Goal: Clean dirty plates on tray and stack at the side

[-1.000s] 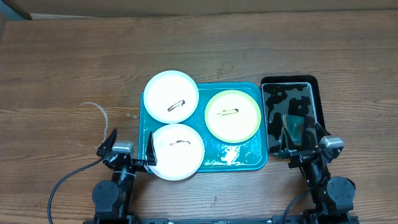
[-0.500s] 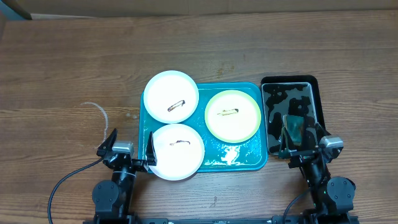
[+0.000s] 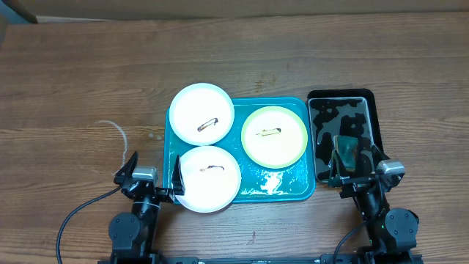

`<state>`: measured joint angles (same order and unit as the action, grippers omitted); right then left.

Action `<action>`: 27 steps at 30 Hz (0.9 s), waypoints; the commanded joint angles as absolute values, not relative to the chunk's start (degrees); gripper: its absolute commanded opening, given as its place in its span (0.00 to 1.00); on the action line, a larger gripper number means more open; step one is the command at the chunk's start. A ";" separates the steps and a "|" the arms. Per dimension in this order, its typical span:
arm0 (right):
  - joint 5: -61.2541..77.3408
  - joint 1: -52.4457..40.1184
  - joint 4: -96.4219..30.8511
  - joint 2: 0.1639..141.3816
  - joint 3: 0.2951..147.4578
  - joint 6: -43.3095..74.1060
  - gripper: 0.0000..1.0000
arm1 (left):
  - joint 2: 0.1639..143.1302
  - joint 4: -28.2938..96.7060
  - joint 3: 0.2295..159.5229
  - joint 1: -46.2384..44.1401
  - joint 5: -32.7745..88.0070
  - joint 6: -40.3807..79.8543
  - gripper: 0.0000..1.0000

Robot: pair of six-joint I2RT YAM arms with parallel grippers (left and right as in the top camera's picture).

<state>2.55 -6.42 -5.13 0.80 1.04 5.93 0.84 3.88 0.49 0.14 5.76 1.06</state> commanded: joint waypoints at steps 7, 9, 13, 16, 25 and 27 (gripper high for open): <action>2.20 -6.26 -4.71 0.16 0.47 5.54 1.00 | 0.27 4.03 0.27 0.40 5.39 -0.03 1.00; 2.20 -6.26 -4.71 0.16 0.47 5.52 1.00 | 0.27 4.01 0.27 0.40 5.39 -0.03 1.00; 2.20 -6.26 -4.71 0.16 0.47 5.52 1.00 | 0.27 4.01 0.27 0.40 5.39 -0.03 1.00; 2.20 -6.26 -4.71 0.16 0.47 5.52 1.00 | 0.27 4.01 0.27 0.40 5.61 -0.01 1.00; 2.20 -6.26 -4.71 0.16 0.47 5.54 1.00 | 0.27 3.99 0.27 0.38 6.00 2.48 1.00; 2.20 -6.26 -4.71 0.16 0.47 5.52 1.00 | 0.25 3.81 0.27 0.40 6.00 4.21 1.00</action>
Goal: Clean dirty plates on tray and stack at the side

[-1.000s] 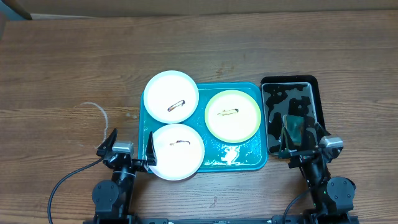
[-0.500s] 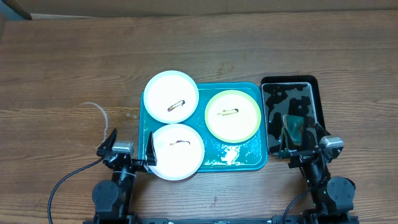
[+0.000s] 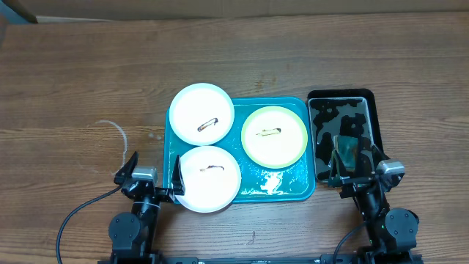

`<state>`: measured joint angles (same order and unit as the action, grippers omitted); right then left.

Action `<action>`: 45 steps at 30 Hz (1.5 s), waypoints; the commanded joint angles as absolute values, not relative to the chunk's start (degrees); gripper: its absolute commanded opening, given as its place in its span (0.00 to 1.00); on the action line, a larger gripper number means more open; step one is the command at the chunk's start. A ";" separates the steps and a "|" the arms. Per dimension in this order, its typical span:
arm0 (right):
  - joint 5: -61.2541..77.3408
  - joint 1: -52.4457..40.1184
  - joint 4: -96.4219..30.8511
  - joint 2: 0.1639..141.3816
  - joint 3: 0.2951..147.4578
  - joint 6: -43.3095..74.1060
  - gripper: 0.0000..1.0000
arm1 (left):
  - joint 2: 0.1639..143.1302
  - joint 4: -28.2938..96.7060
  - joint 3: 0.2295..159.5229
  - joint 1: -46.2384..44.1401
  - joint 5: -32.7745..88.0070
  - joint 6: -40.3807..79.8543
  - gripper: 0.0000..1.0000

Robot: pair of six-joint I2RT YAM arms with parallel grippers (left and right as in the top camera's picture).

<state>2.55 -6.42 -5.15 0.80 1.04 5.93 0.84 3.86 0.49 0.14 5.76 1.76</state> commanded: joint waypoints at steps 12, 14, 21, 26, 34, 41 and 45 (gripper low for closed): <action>2.28 -6.26 -4.71 0.16 0.47 5.80 1.00 | 0.36 11.88 5.56 0.40 5.52 11.16 1.00; 2.92 -6.26 -4.56 0.16 0.47 6.04 1.00 | 0.71 14.87 8.05 0.40 5.52 11.18 1.00; 3.07 -6.26 -4.58 0.16 0.54 9.21 1.00 | 6.94 26.70 18.41 0.40 5.54 11.18 1.00; 2.52 -6.26 -10.55 0.58 3.44 9.21 1.00 | 15.59 34.30 26.13 0.38 5.82 11.16 1.00; 0.45 -6.26 -23.27 8.25 14.63 14.90 1.00 | 32.60 45.84 40.23 0.36 7.62 11.18 1.00; 0.47 -6.26 -32.67 23.49 28.12 18.26 1.00 | 46.35 57.98 52.01 0.34 7.79 12.08 1.00; 0.47 -6.26 -40.42 35.42 38.74 18.24 1.00 | 51.48 62.70 56.31 0.36 9.28 15.64 1.00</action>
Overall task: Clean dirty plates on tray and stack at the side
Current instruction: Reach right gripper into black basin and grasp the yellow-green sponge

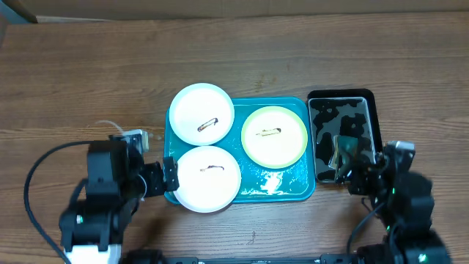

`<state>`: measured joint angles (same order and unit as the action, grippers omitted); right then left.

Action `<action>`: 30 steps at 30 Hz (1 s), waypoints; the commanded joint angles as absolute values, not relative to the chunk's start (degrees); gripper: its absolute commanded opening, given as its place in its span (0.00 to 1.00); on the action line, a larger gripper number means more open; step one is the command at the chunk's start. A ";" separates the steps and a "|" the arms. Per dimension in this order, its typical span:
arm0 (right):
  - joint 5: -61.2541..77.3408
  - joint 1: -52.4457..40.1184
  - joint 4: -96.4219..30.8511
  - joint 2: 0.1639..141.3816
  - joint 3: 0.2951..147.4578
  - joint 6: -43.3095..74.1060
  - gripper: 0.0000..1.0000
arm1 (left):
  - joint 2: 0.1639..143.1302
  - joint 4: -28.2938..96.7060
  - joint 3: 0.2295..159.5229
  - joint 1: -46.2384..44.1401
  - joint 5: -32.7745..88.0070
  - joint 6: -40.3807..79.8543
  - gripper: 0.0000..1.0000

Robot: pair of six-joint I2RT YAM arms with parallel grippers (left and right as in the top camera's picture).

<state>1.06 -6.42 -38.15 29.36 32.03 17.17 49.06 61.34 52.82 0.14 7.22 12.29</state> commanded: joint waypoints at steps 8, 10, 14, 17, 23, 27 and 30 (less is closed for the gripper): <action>1.83 -6.26 -52.62 53.04 56.14 17.65 1.00 | 55.90 63.96 56.73 0.36 15.51 15.70 1.00; 1.85 -6.26 -53.52 55.35 58.00 17.65 1.00 | 56.66 64.29 56.73 0.36 16.60 15.70 1.00; 0.99 -6.26 -52.60 58.67 58.15 17.67 0.85 | 57.67 64.55 56.73 0.34 16.58 15.90 1.00; -1.52 -6.26 -53.17 62.76 58.13 18.70 0.67 | 57.74 64.45 56.73 0.34 16.27 15.86 1.00; -6.33 -6.26 -55.31 74.26 58.13 21.58 0.67 | 57.74 64.51 56.73 0.34 16.14 15.88 1.00; -7.66 -6.26 -54.96 81.78 58.13 22.85 0.67 | 57.74 64.53 56.73 0.34 16.14 15.88 1.00; -7.73 -6.26 -54.06 87.20 58.13 22.83 0.67 | 57.74 64.53 56.73 0.34 16.14 15.88 1.00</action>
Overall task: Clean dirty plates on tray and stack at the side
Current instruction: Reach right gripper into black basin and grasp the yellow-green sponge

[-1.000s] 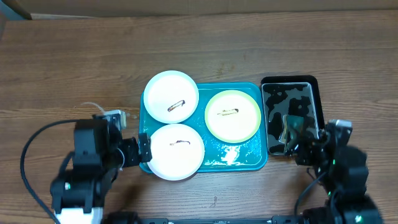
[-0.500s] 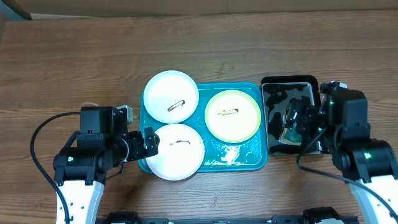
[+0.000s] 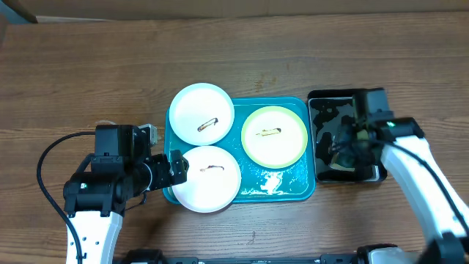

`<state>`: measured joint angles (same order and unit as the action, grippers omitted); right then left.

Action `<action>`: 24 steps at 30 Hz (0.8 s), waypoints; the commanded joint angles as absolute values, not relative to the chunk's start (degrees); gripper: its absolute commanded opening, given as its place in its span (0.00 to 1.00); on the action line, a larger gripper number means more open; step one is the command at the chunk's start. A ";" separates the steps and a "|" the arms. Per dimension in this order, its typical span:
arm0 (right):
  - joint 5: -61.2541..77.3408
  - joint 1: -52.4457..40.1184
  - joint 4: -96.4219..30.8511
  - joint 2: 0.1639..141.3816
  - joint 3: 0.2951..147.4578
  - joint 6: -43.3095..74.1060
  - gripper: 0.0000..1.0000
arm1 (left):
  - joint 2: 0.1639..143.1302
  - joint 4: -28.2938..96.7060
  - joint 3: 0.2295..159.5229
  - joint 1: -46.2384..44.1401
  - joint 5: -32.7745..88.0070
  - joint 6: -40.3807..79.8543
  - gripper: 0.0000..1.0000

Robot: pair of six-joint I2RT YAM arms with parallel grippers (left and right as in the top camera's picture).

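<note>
A teal tray [image 3: 293, 183] holds three plates, each with a small dark smear. These are a white plate [image 3: 201, 110] at the back left, a green plate [image 3: 274, 136] at the right and a white plate [image 3: 212, 182] at the front left. My left gripper [image 3: 176, 167] is open at the left rim of the front white plate, not holding it. My right gripper [image 3: 343, 145] hangs open over the black tray [image 3: 344, 103], above a greenish sponge [image 3: 341, 158] that it mostly hides.
The black tray is wet and patchy and sits right against the teal tray. A thin white cable loop [image 3: 110, 126] lies on the wood to the left of the left arm. Bare wooden table [image 3: 234, 59] stretches behind both trays.
My left gripper has moved slightly right, up to the front white plate's rim. My right arm has moved back and left, from the black tray's near edge to over its middle.
Both arms stayed parked at the near table edge for the first two moments, grippers open. Then both had lifted, the left beside the front white plate and the right at the black tray's near end. Now the left is at the plate rim and the right over the sponge.
</note>
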<state>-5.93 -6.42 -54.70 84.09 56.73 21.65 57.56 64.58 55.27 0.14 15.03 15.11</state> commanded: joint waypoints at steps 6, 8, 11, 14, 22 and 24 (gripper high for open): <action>-7.70 -6.24 -51.11 94.41 58.08 22.83 0.62 | 57.74 64.51 56.73 0.34 16.16 15.88 1.00; -7.77 -6.24 -50.50 95.39 58.08 22.79 0.62 | 57.74 64.51 56.73 0.34 16.14 15.88 1.00; -8.21 -6.24 -49.87 96.40 58.08 22.81 0.61 | 57.74 64.51 56.73 0.34 16.16 15.88 1.00; -8.86 -6.24 -49.54 97.32 58.08 22.81 0.58 | 57.74 64.51 56.73 0.34 16.16 15.88 1.00; -9.87 -6.24 -48.45 97.84 58.08 22.81 0.47 | 57.74 64.51 56.73 0.34 16.16 15.88 1.00; -9.85 -6.24 -48.51 97.84 58.08 22.79 0.46 | 57.74 64.51 56.73 0.34 16.16 15.90 1.00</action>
<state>-9.04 -6.42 -48.88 97.43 56.73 22.46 57.56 64.55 55.27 0.14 15.03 15.11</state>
